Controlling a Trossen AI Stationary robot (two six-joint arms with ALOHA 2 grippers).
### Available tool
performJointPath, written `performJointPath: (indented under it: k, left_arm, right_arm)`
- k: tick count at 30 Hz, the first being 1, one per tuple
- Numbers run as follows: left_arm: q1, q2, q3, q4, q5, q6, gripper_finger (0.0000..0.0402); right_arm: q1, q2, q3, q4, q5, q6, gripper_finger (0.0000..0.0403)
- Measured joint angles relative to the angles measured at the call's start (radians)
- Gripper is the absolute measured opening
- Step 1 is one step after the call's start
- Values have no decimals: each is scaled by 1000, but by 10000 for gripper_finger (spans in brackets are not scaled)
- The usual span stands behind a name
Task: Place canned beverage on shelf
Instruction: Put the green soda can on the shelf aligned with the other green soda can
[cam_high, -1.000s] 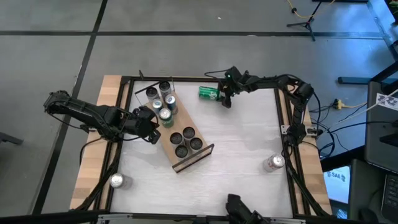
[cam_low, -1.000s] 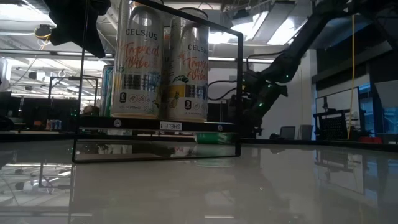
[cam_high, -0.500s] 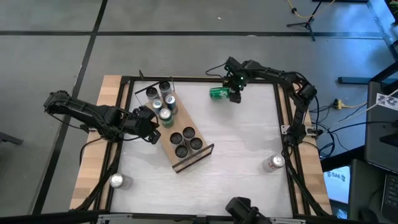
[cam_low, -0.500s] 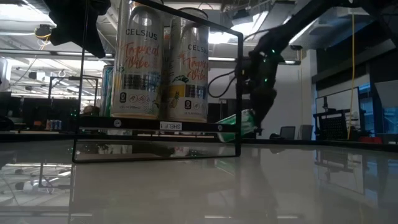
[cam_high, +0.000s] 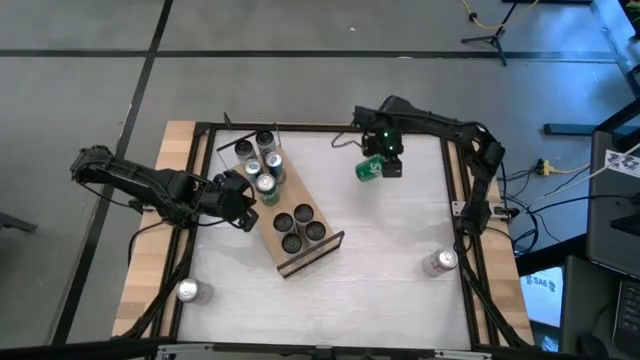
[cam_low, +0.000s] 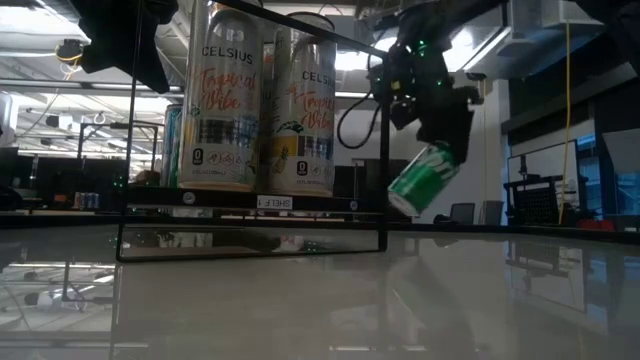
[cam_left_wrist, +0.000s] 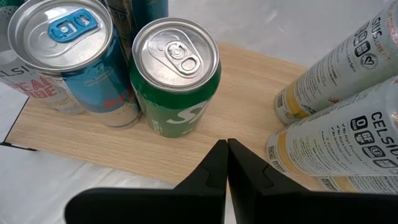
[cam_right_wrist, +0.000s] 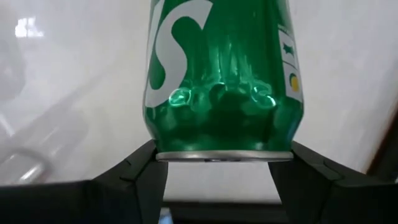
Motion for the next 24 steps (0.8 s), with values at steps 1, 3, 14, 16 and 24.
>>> performJointPath:
  k: [1,3,14,16,24]
  left_arm:
    - [0,0,0,0,0,0,0]
    - [0,0,0,0,0,9,0]
    - [0,0,0,0,-1,58,0]
    - [0,0,0,0,-1,58,0]
    - [0,0,0,0,-1,58,0]
  right_arm:
    - [11,0,0,-25,1,12,235]
    - [35,0,0,-78,-1,56,235]
    - [169,4,-4,-82,-63,189,235]
    - [192,4,-4,-87,-69,209,237]
    - [248,4,-5,-86,-73,247,235]
